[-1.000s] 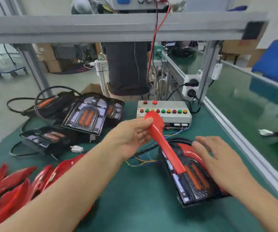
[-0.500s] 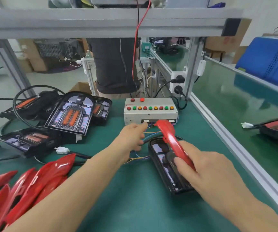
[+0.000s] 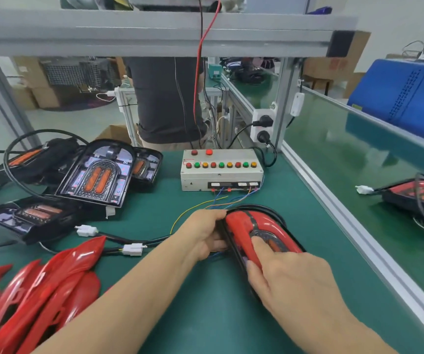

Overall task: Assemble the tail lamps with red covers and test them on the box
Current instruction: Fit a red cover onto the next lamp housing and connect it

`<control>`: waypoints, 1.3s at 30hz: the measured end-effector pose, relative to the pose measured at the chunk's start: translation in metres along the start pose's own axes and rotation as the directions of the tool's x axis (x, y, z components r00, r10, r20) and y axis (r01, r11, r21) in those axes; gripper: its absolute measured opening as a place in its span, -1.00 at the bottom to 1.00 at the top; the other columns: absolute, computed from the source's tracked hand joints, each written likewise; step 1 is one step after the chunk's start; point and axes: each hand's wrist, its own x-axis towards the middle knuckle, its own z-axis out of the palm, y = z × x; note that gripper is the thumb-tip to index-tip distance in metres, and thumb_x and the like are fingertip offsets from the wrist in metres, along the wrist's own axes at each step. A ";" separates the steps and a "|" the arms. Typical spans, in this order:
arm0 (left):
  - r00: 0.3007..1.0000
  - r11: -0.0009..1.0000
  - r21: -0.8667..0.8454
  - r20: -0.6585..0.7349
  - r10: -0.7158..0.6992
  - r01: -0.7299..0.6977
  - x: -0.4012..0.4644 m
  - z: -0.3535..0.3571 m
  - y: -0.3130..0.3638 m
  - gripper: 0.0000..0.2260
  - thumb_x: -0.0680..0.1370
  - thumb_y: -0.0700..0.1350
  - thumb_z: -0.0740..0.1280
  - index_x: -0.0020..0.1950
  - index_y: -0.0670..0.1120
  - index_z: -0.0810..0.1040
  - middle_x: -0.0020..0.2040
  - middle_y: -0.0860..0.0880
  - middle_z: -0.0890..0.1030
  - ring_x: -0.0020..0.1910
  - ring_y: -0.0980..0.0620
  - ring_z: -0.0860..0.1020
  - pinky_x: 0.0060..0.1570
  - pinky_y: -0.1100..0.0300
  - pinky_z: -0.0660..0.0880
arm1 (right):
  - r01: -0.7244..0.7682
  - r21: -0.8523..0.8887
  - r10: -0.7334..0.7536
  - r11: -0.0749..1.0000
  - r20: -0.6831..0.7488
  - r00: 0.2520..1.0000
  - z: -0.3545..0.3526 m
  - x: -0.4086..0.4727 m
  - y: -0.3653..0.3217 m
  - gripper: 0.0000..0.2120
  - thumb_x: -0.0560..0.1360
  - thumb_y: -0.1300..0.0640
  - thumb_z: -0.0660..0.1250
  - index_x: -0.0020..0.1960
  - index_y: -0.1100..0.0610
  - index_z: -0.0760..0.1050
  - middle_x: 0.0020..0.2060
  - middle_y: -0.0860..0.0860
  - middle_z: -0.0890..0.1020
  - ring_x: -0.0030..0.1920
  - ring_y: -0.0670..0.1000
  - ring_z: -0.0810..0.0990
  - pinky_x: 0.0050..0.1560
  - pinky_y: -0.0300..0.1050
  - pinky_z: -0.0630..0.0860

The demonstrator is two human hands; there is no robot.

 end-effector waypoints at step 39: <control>0.837 0.816 -0.201 -0.055 0.544 -0.543 -0.046 0.006 0.006 -0.89 0.40 -0.27 0.39 -0.09 -0.20 0.64 -0.24 -0.09 0.66 -0.33 0.06 0.59 -0.38 0.29 0.51 | -0.338 0.873 0.238 -0.352 0.433 0.870 0.031 -0.024 0.016 -0.50 0.12 0.14 0.54 0.03 0.25 0.59 -0.19 0.17 0.71 -0.25 0.14 0.69 -0.28 -0.15 0.61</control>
